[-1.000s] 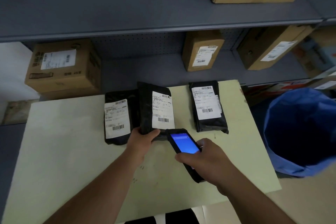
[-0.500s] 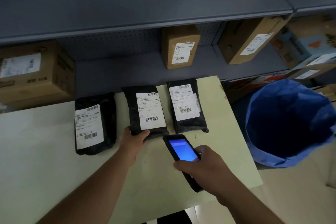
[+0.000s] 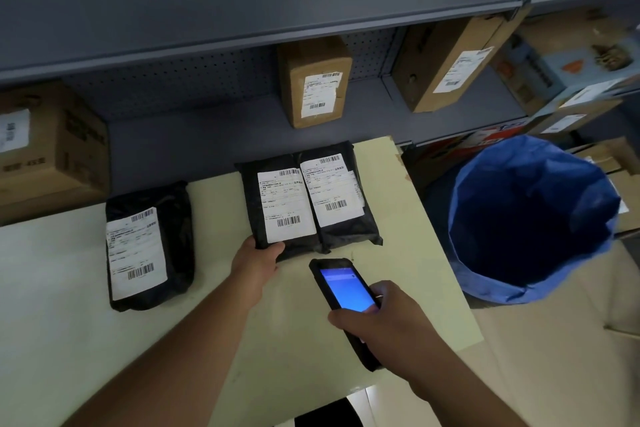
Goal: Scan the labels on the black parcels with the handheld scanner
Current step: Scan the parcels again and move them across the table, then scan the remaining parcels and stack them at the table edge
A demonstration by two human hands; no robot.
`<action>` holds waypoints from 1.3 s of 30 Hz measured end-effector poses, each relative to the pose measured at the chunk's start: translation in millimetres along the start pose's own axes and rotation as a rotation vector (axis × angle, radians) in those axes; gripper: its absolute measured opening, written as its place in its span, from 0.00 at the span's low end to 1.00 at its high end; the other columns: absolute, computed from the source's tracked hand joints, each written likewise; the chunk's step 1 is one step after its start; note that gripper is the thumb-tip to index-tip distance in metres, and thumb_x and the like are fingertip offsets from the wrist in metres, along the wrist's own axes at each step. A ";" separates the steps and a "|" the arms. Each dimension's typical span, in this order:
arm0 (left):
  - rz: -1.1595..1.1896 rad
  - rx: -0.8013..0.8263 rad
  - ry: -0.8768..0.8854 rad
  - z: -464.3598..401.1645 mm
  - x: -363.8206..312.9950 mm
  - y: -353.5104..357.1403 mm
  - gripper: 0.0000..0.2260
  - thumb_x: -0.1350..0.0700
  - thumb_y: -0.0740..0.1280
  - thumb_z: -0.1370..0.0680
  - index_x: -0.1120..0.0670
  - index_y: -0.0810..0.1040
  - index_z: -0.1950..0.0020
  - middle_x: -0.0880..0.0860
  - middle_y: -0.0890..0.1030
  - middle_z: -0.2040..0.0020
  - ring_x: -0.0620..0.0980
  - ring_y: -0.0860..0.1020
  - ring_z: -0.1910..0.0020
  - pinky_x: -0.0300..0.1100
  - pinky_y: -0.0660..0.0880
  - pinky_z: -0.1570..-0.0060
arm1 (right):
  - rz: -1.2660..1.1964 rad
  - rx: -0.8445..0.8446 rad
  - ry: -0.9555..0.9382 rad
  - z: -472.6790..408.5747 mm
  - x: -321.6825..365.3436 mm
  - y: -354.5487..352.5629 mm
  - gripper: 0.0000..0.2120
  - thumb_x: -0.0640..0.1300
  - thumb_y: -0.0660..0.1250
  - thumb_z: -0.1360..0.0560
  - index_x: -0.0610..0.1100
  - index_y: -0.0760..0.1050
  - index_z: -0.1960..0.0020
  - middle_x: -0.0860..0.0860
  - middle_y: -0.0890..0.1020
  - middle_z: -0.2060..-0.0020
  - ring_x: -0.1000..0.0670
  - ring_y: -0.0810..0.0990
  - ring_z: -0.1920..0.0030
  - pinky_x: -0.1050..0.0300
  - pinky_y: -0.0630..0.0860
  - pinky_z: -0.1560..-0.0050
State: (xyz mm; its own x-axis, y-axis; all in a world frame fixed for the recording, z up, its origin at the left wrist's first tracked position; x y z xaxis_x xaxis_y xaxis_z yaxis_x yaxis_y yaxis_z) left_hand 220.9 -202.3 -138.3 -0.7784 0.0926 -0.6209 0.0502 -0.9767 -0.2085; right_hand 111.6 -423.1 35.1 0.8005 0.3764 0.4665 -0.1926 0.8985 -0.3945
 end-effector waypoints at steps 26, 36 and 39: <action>-0.064 -0.040 0.038 30.4 -7.7 -100.4 0.38 0.45 0.76 0.27 0.46 0.65 0.19 0.53 0.74 0.27 0.54 0.78 0.36 0.55 0.77 0.32 | 0.085 0.094 -0.082 22.4 43.4 81.7 0.23 0.55 0.80 0.33 0.49 0.74 0.46 0.46 0.84 0.55 0.50 0.80 0.66 0.61 0.75 0.72; -0.077 -0.166 0.084 39.5 -4.9 -191.7 0.30 0.49 0.74 0.24 0.50 0.70 0.24 0.52 0.79 0.32 0.55 0.79 0.38 0.52 0.78 0.35 | 0.170 0.137 -0.115 33.3 63.5 126.0 0.23 0.55 0.80 0.34 0.48 0.75 0.46 0.47 0.83 0.57 0.50 0.79 0.67 0.59 0.75 0.70; -0.063 -0.249 0.082 41.2 0.0 -223.1 0.26 0.51 0.72 0.22 0.51 0.71 0.25 0.52 0.79 0.31 0.53 0.77 0.40 0.45 0.73 0.43 | 0.183 0.155 -0.122 36.3 69.0 139.7 0.23 0.54 0.80 0.34 0.48 0.75 0.46 0.47 0.84 0.57 0.50 0.80 0.66 0.59 0.75 0.70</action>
State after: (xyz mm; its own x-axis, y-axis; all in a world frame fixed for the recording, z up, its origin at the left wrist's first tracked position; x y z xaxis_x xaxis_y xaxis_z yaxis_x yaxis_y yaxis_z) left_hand 183.9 7.6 -60.6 -0.7319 0.1774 -0.6579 0.1633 -0.8917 -0.4221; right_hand 119.3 -263.4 40.9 0.6722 0.5513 0.4941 -0.4199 0.8336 -0.3589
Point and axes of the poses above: each hand's wrist, its own z-axis away from the middle knuckle, its own y-axis out of the palm, x = y × z, the point moved 5 cm from there along -z, towards the middle knuckle
